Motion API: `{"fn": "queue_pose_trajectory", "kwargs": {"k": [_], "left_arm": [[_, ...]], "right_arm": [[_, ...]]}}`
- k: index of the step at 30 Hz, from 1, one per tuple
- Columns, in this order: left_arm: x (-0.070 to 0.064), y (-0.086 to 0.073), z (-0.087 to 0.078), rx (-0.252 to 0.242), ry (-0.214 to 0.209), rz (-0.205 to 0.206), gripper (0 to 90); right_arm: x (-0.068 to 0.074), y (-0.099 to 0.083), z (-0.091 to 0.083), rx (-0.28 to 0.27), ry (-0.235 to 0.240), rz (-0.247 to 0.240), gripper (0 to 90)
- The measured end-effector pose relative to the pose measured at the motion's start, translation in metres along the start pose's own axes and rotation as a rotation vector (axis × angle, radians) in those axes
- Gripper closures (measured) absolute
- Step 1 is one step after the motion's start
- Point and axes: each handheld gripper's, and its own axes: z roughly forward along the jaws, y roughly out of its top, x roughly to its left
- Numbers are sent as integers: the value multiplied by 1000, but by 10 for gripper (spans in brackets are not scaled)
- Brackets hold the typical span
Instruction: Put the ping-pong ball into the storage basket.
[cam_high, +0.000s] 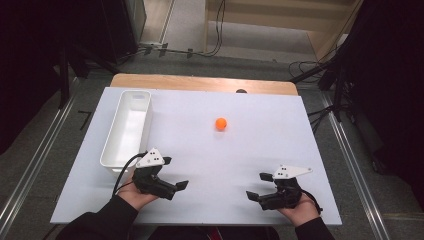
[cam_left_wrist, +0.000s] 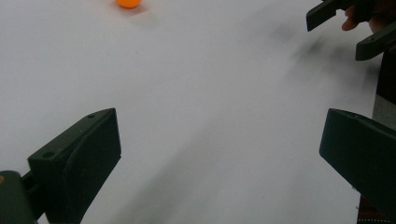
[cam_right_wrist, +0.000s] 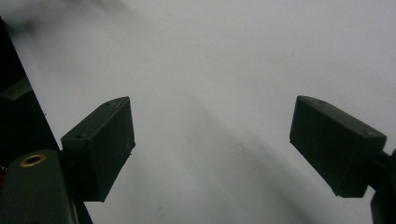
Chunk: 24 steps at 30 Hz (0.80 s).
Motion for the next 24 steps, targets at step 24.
{"fn": "queue_pose_trajectory", "kwargs": {"k": [24], "left_arm": [[11, 10, 15, 3, 44, -25, 0]], "right_arm": [[1, 0, 1, 7, 2, -7, 126]]}}
